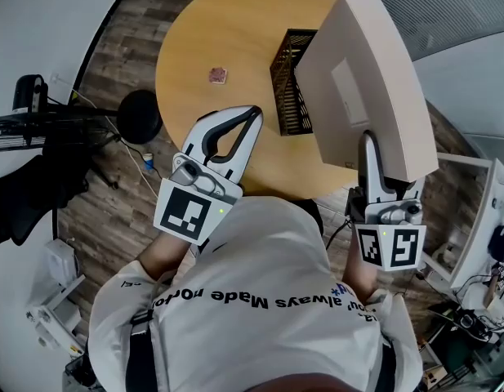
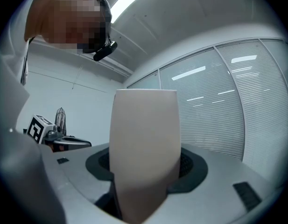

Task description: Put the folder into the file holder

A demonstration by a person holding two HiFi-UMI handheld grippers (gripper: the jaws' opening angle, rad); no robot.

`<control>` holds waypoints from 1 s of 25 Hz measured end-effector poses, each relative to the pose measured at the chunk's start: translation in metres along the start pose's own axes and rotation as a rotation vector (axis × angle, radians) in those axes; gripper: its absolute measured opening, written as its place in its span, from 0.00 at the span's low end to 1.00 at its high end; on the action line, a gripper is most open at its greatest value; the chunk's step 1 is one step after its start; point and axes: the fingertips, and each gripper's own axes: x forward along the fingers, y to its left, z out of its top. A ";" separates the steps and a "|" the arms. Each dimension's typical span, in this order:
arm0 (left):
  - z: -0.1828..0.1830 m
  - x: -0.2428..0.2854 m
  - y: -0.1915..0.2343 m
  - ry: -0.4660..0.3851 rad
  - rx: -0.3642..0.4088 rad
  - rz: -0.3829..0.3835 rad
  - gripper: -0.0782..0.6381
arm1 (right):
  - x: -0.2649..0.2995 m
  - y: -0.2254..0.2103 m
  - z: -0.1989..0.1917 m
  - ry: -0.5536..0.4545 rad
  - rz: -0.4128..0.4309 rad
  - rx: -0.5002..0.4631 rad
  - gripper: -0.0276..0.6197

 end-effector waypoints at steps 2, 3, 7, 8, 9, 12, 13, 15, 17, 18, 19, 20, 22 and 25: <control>-0.001 0.000 0.000 0.001 -0.001 0.000 0.14 | 0.002 -0.001 -0.001 -0.001 0.001 0.004 0.49; -0.001 0.000 0.000 0.002 -0.002 0.000 0.14 | 0.003 -0.001 -0.002 -0.002 0.002 0.006 0.49; -0.002 0.001 0.000 0.003 0.002 -0.002 0.14 | 0.007 -0.001 -0.006 -0.003 0.003 0.010 0.49; -0.002 0.001 0.000 0.002 0.004 -0.002 0.14 | 0.008 -0.001 -0.007 -0.004 0.002 0.010 0.49; -0.002 0.001 0.000 0.001 0.005 -0.002 0.14 | 0.009 -0.001 -0.007 -0.004 0.002 0.010 0.49; -0.002 0.002 0.003 -0.002 0.007 -0.001 0.14 | 0.013 -0.001 -0.008 -0.007 -0.005 0.011 0.49; -0.002 0.002 0.003 -0.004 0.007 0.000 0.14 | 0.015 -0.001 -0.009 -0.009 -0.008 0.011 0.49; -0.001 0.002 0.005 -0.007 0.009 0.000 0.14 | 0.017 -0.001 -0.010 -0.013 -0.017 0.011 0.49; -0.002 0.003 0.006 -0.009 0.009 0.001 0.14 | 0.019 -0.002 -0.012 -0.016 -0.027 0.012 0.49; -0.003 0.003 0.007 -0.010 0.009 0.001 0.14 | 0.021 -0.003 -0.014 -0.017 -0.031 0.010 0.49; -0.005 0.004 0.007 -0.010 0.009 0.001 0.14 | 0.022 -0.003 -0.016 -0.017 -0.035 0.008 0.49; -0.006 0.004 0.008 -0.011 0.009 0.001 0.14 | 0.023 -0.003 -0.017 -0.017 -0.038 0.007 0.49; -0.007 0.005 0.010 -0.014 0.008 0.003 0.14 | 0.026 -0.002 -0.021 -0.018 -0.042 0.008 0.49; -0.009 0.005 0.012 -0.021 0.008 0.004 0.14 | 0.030 -0.001 -0.029 -0.020 -0.048 0.009 0.49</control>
